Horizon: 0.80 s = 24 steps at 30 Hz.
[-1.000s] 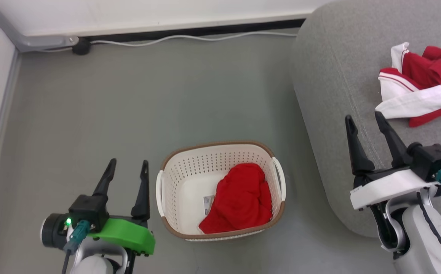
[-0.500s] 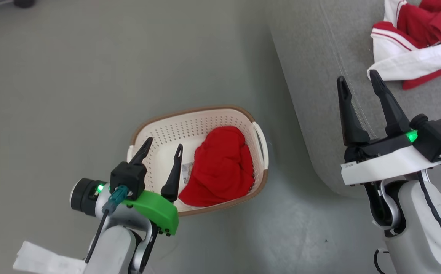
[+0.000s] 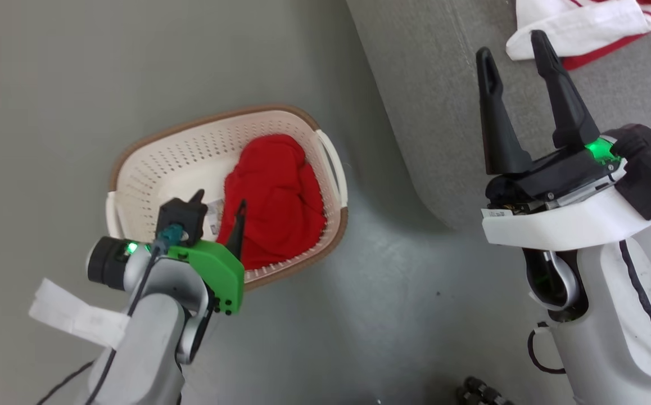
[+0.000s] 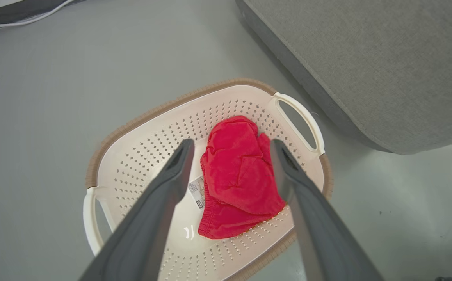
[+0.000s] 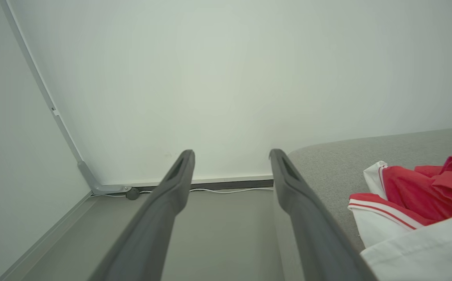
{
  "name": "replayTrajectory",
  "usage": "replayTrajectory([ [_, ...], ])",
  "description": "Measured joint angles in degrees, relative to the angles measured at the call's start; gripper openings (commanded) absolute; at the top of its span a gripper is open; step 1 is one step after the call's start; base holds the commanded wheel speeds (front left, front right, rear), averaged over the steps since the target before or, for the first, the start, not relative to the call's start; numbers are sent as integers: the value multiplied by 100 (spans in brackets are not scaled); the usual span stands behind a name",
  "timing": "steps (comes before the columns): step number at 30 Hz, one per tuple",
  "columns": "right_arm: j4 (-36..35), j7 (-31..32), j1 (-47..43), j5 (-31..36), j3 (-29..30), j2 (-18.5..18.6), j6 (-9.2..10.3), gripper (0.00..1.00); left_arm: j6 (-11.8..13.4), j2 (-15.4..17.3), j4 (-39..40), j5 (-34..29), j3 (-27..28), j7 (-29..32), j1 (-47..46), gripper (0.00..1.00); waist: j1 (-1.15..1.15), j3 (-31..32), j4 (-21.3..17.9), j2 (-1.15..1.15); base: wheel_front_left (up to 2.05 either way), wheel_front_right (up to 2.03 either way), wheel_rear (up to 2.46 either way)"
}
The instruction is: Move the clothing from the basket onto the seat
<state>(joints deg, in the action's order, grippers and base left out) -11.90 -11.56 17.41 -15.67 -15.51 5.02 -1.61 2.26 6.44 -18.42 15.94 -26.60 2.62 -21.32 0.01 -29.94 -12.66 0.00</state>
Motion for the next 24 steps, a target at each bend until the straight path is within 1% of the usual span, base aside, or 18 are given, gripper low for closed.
replayTrajectory([
  [1, -32, -1, 38, -13, -29, -10, -34, 100, -5, 5, -56, 0, 37, 33, -68, 100, 0, -78, -59, 0, 0, 0, 0],
  [5, -161, -53, 183, -55, -176, -88, -44, 100, -27, 126, -302, -1, 112, 222, -369, 100, 0, -400, -300, 0, 0, 0, 0],
  [7, -197, -85, 244, -92, -221, -109, -83, 100, -30, 203, -421, -1, 171, 334, -495, 100, 0, -565, -417, 0, 0, 0, 0],
  [15, -276, -204, 481, -261, -363, -157, -89, 100, -74, 467, -851, 3, 398, 735, -942, 100, 0, -1246, -850, 0, 0, 0, 0],
  [19, -316, -235, 649, -359, -445, -176, -91, 100, -81, 624, -966, 11, 463, 843, -1171, 100, 0, -1595, -1039, 0, 0, 0, 0],
  [24, -208, -281, 851, -454, -512, -211, -108, 100, -179, 802, -1249, 0, 480, 842, -1339, 100, 0, -1963, -1286, 0, 0, 0, 0],
])
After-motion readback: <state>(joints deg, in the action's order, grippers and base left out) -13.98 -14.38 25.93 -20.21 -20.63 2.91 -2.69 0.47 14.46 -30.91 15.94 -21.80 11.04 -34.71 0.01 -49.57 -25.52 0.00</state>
